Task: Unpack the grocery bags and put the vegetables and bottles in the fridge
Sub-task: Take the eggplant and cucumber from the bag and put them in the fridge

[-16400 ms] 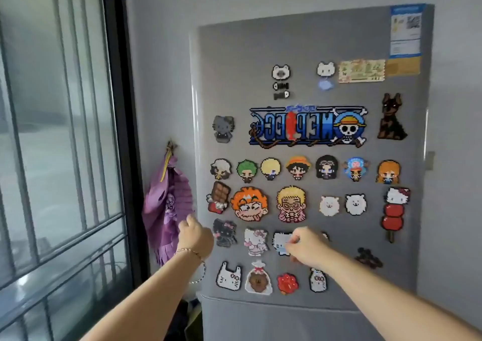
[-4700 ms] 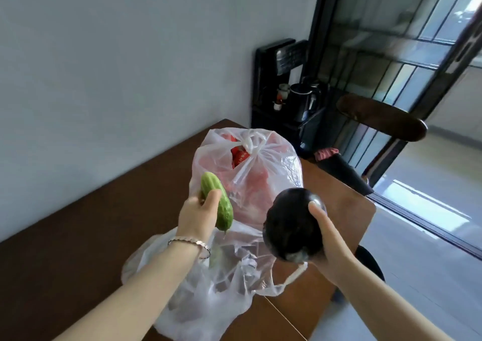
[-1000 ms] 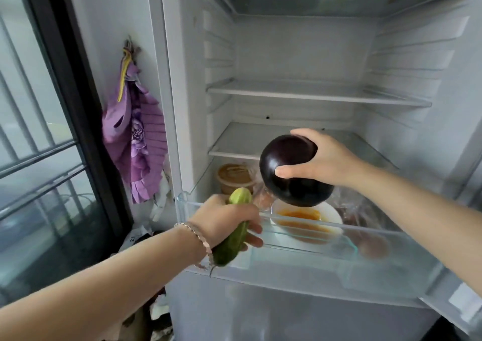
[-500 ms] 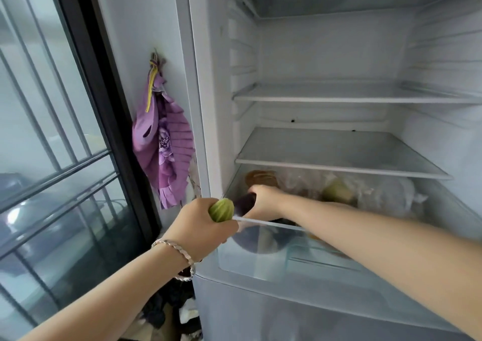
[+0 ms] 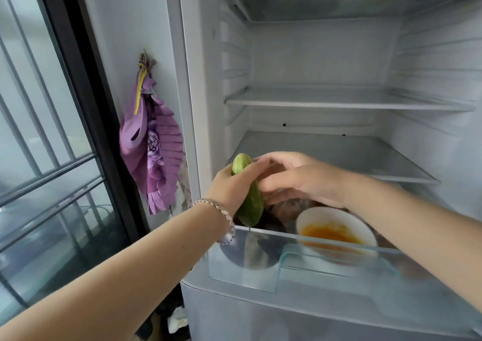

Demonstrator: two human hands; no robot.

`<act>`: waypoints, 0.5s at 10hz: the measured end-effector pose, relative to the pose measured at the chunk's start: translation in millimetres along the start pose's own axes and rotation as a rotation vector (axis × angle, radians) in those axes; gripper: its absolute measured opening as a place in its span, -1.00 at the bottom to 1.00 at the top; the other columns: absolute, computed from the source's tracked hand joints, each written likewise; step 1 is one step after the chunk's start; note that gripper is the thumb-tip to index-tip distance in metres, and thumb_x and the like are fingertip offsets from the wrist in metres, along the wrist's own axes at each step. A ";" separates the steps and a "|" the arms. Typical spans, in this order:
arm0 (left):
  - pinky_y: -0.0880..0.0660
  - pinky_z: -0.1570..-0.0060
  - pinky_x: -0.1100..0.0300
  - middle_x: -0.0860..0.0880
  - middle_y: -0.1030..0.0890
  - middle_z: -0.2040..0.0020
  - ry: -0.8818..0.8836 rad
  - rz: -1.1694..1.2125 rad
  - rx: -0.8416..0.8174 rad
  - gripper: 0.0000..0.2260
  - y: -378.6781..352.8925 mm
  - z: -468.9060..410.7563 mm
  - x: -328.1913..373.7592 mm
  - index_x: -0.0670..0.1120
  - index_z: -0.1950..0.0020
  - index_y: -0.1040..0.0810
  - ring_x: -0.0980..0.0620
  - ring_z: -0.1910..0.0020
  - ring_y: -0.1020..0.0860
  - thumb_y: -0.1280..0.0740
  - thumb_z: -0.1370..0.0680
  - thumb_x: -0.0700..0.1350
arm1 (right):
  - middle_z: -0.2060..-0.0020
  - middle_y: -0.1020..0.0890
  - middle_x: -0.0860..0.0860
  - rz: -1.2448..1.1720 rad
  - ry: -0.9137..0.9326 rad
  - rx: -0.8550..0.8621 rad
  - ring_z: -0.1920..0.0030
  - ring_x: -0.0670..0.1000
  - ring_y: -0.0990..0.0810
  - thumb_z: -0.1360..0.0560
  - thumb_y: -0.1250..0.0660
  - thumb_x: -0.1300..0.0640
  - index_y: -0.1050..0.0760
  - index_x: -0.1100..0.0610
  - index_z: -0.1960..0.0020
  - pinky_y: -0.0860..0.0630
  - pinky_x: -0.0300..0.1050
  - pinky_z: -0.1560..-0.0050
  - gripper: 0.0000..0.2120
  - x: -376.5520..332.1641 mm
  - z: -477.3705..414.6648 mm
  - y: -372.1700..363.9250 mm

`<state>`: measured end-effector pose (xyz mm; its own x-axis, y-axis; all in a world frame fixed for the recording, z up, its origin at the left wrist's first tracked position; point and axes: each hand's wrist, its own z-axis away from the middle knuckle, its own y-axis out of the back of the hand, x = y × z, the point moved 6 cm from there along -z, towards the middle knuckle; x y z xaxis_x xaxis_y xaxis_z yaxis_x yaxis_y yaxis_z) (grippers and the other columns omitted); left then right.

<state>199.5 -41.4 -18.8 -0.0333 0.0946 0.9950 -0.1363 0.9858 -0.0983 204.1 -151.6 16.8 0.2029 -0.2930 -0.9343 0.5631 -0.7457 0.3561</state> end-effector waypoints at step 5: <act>-0.58 0.12 0.10 -0.05 -0.46 -0.27 0.194 -1.669 -0.399 -0.47 18.0 -100.7 -103.9 0.07 -0.33 -0.38 -0.11 -0.08 -0.57 -0.33 -0.41 0.22 | -0.02 -0.57 -0.07 0.520 0.019 0.411 -0.03 -0.03 -0.53 -0.26 -0.56 0.20 -0.47 -0.04 -0.09 -0.43 -0.21 0.01 -0.53 54.5 -15.5 57.6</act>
<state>300.2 -19.5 -121.9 -0.0078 -1.0000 0.0009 0.3385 -0.0018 0.9410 260.0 -201.2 -13.8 0.3818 -0.6688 -0.6379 0.0367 -0.6786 0.7336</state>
